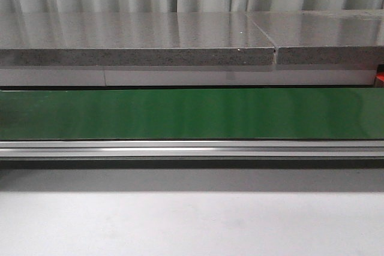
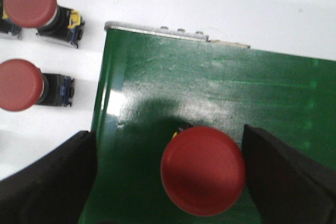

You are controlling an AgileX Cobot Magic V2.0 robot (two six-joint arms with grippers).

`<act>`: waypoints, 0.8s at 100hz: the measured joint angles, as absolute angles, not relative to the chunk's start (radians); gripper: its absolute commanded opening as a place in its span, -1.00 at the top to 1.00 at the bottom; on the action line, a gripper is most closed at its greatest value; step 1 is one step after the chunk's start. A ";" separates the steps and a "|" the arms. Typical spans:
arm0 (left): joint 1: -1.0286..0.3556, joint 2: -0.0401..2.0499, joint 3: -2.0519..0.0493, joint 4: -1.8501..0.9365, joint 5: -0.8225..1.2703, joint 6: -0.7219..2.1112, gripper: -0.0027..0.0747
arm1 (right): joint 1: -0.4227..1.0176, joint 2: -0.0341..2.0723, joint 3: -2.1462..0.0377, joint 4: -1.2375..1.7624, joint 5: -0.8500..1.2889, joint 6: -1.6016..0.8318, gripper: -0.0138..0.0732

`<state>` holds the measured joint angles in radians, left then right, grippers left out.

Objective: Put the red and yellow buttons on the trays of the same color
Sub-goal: 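Lower the red button onto the green belt and open the left gripper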

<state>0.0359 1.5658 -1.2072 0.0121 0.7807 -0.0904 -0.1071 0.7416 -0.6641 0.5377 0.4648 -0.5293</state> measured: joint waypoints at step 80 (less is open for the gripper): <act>0.332 1.391 -1.184 -0.061 0.781 -0.039 -0.51 | -0.107 0.742 -0.664 0.538 0.465 -0.529 0.84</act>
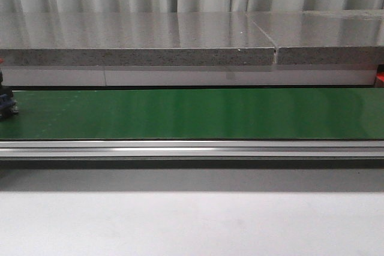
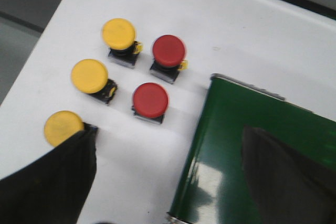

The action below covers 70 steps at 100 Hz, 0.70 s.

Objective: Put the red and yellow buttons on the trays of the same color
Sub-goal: 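Lower the red button onto the green belt and open the left gripper, then move the left gripper to a yellow push-button and grasp it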

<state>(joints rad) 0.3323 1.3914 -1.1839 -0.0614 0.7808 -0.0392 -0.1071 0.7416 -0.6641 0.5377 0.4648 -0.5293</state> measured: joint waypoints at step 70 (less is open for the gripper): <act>0.495 1.595 -0.992 -0.075 0.558 -0.061 -0.50 | -0.107 0.742 -0.664 0.538 0.465 -0.529 0.84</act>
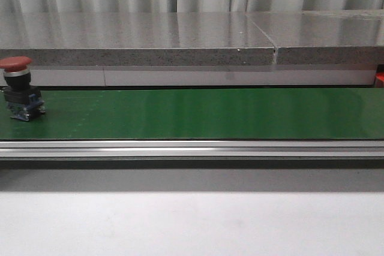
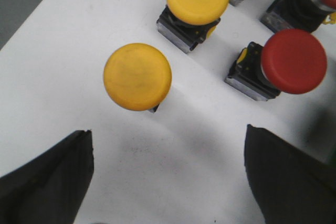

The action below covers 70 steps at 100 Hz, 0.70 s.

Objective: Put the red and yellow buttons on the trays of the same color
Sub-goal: 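Move the left gripper to a yellow push-button and grasp it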

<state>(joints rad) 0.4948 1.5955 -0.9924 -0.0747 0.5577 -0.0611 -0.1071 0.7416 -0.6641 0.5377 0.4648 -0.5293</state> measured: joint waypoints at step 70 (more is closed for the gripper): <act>0.562 1.773 -1.025 -0.108 0.445 -0.065 -0.50 | -0.107 0.742 -0.664 0.538 0.465 -0.529 0.84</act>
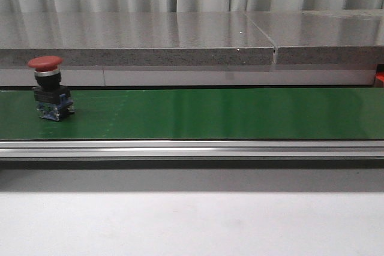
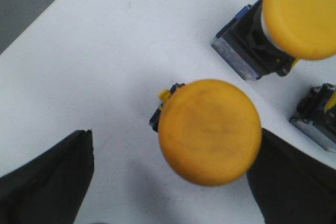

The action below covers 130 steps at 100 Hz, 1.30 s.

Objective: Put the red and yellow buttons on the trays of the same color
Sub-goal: 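Move the left gripper to a yellow push-button and grasp it, then lower the yellow button onto the green belt and open the left gripper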

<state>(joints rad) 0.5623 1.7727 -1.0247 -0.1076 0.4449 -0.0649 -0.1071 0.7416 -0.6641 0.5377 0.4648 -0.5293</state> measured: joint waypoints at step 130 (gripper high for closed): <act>0.559 1.694 -1.077 -0.125 0.452 -0.059 0.80 | -0.107 0.742 -0.664 0.538 0.465 -0.529 0.84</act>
<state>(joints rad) 0.5587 1.6936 -1.0769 -0.1248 0.4523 -0.0588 -0.1071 0.7416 -0.6641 0.5377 0.4648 -0.5293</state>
